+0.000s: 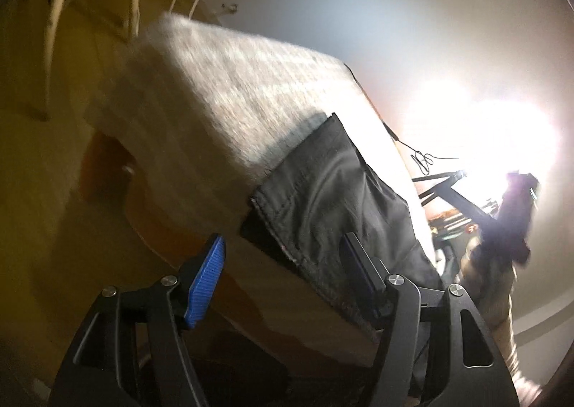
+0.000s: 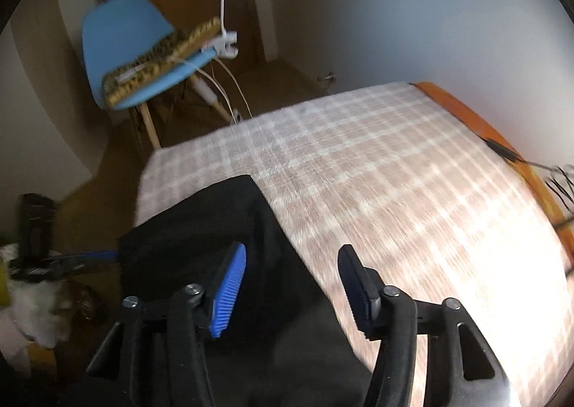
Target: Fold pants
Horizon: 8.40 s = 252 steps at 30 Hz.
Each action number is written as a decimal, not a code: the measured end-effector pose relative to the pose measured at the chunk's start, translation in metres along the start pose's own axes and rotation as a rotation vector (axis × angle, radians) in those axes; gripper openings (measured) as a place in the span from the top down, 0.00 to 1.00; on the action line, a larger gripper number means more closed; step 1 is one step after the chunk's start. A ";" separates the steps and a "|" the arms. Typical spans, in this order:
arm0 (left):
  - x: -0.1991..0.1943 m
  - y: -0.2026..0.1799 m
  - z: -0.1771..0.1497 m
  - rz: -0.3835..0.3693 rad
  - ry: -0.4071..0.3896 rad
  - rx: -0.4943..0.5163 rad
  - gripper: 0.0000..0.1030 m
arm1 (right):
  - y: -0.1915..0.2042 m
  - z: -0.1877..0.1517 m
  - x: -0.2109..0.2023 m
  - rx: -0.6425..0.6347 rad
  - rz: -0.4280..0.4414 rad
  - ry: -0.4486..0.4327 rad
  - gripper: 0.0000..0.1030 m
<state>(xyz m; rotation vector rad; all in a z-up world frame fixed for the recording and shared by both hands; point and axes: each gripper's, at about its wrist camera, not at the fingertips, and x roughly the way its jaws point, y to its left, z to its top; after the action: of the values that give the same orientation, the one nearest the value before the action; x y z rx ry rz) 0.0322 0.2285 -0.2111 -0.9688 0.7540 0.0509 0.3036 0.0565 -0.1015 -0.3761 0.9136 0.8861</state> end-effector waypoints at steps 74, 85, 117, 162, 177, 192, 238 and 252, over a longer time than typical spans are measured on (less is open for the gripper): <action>0.120 -0.191 -0.008 0.150 0.144 0.702 0.86 | -0.163 -0.332 -0.273 0.627 -0.274 -0.200 0.38; 0.130 -0.259 -0.052 -0.024 0.253 0.799 0.86 | -0.196 -0.264 -0.116 0.590 0.192 0.043 0.45; 0.142 -0.246 -0.125 -0.071 0.427 0.890 0.81 | -0.054 -0.244 -0.106 0.153 0.113 0.043 0.64; 0.015 0.005 0.013 0.049 0.081 -0.006 0.45 | -0.048 -0.233 -0.177 0.398 -0.177 -0.098 0.31; 0.005 -0.037 -0.002 0.109 -0.093 0.103 0.91 | -0.044 -0.211 -0.169 0.376 -0.151 -0.085 0.31; 0.023 -0.064 0.009 0.094 -0.133 0.242 0.93 | -0.024 -0.159 -0.140 0.314 -0.057 -0.041 0.28; 0.055 -0.243 -0.121 -0.281 0.199 0.805 0.93 | -0.071 -0.101 -0.075 0.605 0.153 -0.016 0.99; 0.070 -0.298 -0.206 -0.420 0.375 0.942 0.94 | -0.099 -0.191 -0.182 0.692 -0.026 -0.076 0.99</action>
<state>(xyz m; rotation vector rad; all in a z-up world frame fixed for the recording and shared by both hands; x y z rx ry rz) 0.0781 -0.1225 -0.1059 -0.2043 0.7759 -0.8074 0.2271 -0.2125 -0.0719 0.2412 1.0779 0.5094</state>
